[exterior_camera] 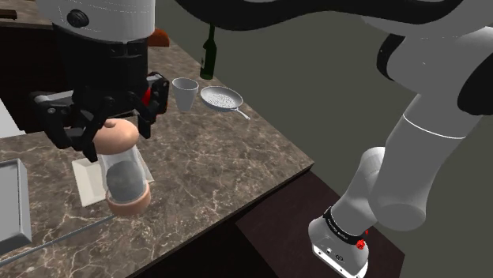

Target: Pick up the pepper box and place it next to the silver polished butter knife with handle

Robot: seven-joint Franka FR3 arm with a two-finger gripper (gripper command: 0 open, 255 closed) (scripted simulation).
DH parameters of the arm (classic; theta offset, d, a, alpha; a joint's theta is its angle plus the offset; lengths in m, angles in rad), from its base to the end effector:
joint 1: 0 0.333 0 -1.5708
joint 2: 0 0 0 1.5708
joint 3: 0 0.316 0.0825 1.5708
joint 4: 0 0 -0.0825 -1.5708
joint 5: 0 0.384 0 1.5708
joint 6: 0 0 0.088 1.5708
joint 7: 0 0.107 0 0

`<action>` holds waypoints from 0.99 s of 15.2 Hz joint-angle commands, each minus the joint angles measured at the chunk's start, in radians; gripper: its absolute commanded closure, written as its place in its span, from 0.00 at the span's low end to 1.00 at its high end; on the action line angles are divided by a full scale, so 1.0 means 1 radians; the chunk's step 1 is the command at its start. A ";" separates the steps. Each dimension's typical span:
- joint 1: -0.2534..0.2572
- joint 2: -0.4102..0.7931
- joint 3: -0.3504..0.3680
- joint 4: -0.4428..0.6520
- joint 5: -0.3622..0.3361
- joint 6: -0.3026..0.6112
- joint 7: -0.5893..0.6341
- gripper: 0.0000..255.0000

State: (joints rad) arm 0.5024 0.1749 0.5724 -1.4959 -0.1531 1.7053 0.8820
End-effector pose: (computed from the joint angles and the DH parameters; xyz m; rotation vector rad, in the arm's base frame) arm 0.3283 0.5173 0.5852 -3.1044 -0.3095 -0.1295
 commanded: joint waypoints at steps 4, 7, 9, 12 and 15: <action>-0.009 -0.016 -0.002 -0.088 0.008 0.075 0.001 1.00; -0.011 -0.019 -0.004 -0.131 0.008 0.116 0.003 1.00; -0.013 -0.019 -0.004 -0.158 0.008 0.143 0.004 1.00; -0.014 -0.018 -0.006 -0.197 0.005 0.182 0.008 1.00; -0.015 -0.014 -0.007 -0.233 0.001 0.221 0.012 1.00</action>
State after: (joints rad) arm 0.4874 0.1625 0.5654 -1.7141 -0.1516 1.9127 0.8918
